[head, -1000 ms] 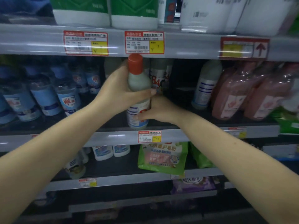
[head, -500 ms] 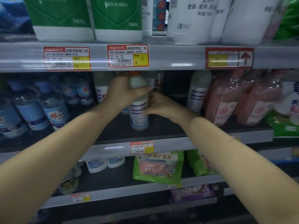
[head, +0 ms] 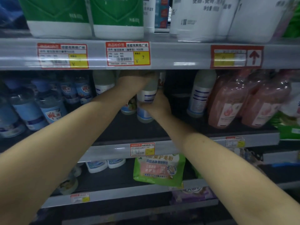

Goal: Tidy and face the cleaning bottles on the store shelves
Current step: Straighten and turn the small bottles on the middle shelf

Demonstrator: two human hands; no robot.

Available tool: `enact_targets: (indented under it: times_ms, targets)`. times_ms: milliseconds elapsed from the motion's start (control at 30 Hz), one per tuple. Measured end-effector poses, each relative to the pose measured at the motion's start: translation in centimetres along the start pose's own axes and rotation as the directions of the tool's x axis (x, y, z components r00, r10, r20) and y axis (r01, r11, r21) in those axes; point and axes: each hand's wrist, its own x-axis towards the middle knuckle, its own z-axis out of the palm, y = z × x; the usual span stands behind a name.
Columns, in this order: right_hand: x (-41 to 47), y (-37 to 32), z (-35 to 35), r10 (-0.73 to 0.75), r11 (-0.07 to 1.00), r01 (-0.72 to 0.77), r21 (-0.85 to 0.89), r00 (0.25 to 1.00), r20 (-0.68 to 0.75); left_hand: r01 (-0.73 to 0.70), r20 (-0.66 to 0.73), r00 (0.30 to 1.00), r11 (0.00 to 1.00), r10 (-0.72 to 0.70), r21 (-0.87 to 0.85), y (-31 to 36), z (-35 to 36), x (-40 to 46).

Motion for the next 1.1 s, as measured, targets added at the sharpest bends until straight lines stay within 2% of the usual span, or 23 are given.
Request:
enact_targets:
  times_ms: [67,167,333,467,600,667,733,767,833,900,1000,1100]
  targets:
    - [1.1,0.2,-0.1,0.002,1.000,-0.002,0.000,1.000,0.009,-0.120,-0.067,0.989,0.986,0.129,0.114,-0.9,-0.8,-1.5]
    - [2.6,0.7,0.2,-0.021,0.999,0.021,-0.025,1.000,0.008,-0.215,-0.080,0.968,0.950,0.238,0.227,-2.7,-2.0,-3.1]
    - [4.4,1.1,1.0,-0.031,0.999,0.032,-0.006,0.998,0.045,-0.168,-0.122,0.971,0.951,0.205,0.258,-4.9,-4.5,-3.9]
    - [5.2,1.1,1.7,-0.019,0.994,0.014,0.109,0.999,0.049,-0.196,-0.124,0.964,0.940,0.237,0.279,-4.9,-5.6,-4.8]
    - [4.6,1.7,2.6,0.129,0.991,-0.127,-0.041,0.991,0.043,-0.184,-0.134,0.965,0.944,0.226,0.272,-5.9,-6.9,-6.1]
    - [2.6,2.2,2.5,0.121,0.986,-0.130,-0.107,0.989,-0.080,-0.159,-0.133,0.971,0.954,0.197,0.253,-7.1,-7.8,-6.7]
    - [-0.2,2.3,2.3,-0.091,0.984,0.046,-0.175,0.962,-0.258,-0.155,-0.125,0.974,0.955,0.191,0.253,-8.1,-8.7,-7.4]
    - [-1.6,2.2,2.3,-0.235,0.961,0.173,-0.215,0.922,-0.307,-0.161,-0.122,0.973,0.954,0.197,0.255,-8.4,-8.9,-7.8]
    - [-3.8,1.4,2.7,-0.485,0.866,0.398,-0.302,0.816,-0.314,-0.162,-0.120,0.973,0.955,0.196,0.249,-8.9,-9.3,-8.8]
    - [-5.3,0.1,3.5,-0.631,0.764,0.537,-0.358,0.738,-0.239,-0.135,-0.121,0.979,0.965,0.165,0.223,-9.4,-9.4,-9.6]
    - [-8.2,-2.0,5.3,-0.735,0.648,0.687,-0.330,0.678,-0.031,-0.082,-0.150,0.982,0.977,0.113,0.199,-10.2,-9.6,-10.8]
    - [-11.1,-3.1,7.7,-0.803,0.521,0.809,-0.270,0.573,0.166,-0.022,-0.226,0.971,0.970,0.078,0.241,-11.0,-10.3,-12.7]
